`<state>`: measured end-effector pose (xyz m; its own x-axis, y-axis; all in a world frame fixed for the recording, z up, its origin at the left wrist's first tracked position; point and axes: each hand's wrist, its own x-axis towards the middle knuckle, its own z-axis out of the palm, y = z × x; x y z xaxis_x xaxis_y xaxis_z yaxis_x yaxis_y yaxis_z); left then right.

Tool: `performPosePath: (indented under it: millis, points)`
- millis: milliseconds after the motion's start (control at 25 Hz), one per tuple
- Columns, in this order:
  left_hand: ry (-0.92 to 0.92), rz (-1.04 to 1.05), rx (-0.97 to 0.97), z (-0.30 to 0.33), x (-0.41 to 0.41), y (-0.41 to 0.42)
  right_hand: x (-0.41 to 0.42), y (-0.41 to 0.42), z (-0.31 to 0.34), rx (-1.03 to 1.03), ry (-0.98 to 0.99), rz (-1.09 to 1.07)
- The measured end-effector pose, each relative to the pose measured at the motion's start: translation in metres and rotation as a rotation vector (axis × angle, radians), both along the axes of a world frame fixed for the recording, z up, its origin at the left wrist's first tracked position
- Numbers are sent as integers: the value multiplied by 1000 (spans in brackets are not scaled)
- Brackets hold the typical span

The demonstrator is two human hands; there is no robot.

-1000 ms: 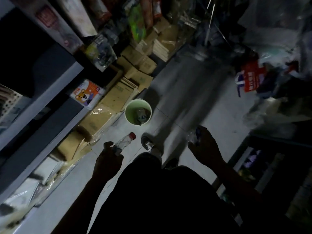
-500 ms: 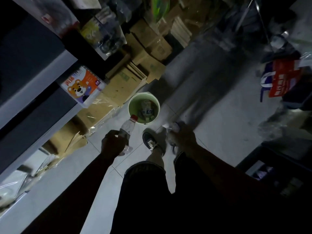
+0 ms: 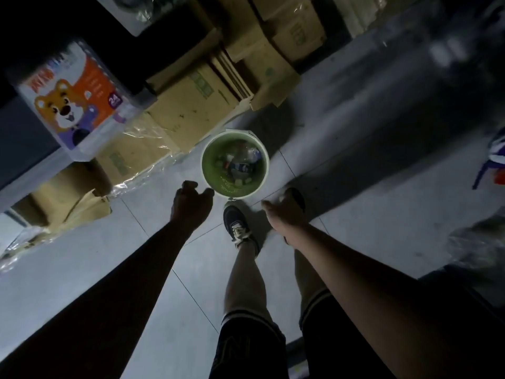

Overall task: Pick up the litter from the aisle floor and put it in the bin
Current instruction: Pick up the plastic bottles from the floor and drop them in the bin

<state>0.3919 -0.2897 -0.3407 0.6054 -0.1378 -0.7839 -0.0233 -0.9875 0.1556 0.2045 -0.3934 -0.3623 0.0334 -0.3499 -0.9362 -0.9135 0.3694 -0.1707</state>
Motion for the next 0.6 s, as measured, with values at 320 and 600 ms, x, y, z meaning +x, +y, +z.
performPosePath:
  millis: [320, 600]
  points:
    - [63, -39, -3, 140, -67, 64, -74, -22, 150, 70, -141, 548]
    - [-56, 163, -90, 256, -146, 90, -64, -55, 270, -168, -269, 1071]
